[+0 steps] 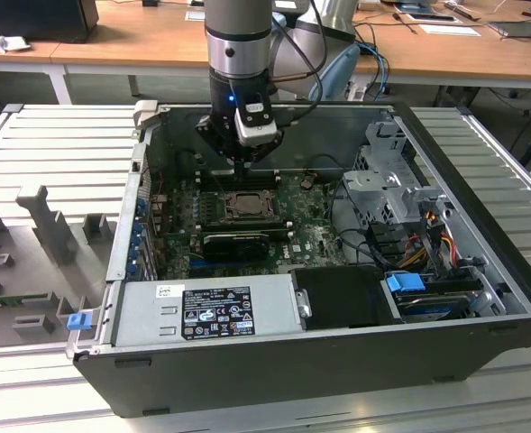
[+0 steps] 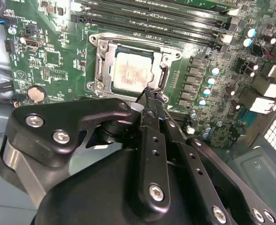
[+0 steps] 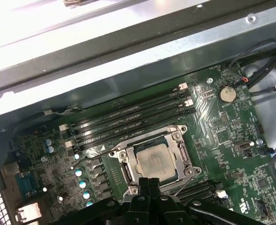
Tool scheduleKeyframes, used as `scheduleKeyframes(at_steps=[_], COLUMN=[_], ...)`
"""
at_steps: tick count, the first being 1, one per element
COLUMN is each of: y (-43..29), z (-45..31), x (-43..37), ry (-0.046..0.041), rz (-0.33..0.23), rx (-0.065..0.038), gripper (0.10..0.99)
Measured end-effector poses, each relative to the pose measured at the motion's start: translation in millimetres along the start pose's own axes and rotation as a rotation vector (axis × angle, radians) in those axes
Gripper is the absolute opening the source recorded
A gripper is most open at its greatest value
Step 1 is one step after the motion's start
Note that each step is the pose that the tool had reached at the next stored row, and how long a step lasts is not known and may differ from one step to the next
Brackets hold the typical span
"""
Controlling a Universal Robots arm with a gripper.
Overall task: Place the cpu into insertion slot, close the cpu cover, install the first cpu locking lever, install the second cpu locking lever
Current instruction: 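Install the first cpu locking lever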
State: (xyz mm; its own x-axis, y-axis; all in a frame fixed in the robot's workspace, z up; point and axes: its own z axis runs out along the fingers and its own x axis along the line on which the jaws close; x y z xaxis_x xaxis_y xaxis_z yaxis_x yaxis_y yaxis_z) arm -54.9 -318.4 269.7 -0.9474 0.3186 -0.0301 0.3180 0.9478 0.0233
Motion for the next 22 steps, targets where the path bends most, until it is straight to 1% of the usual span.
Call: scheduleKeyframes(at_steps=[8,12,13,20,21,22], y=[0.0,0.0,0.0,0.0,0.0,0.0], z=[0.0,0.0,0.0,0.7,0.8,1.0], x=[0.0,0.0,0.0,0.0,0.0,0.1], ry=[0.0012,0.0020,0.0024,0.0057,0.0064,0.0079], rz=[-0.055,-0.087,-0.103,-0.245,-0.279,-0.341], rx=[-0.002,-0.003,-0.003,-0.007,-0.008,-0.010], gripper=[0.106,0.106,0.106,0.106,0.106,0.106])
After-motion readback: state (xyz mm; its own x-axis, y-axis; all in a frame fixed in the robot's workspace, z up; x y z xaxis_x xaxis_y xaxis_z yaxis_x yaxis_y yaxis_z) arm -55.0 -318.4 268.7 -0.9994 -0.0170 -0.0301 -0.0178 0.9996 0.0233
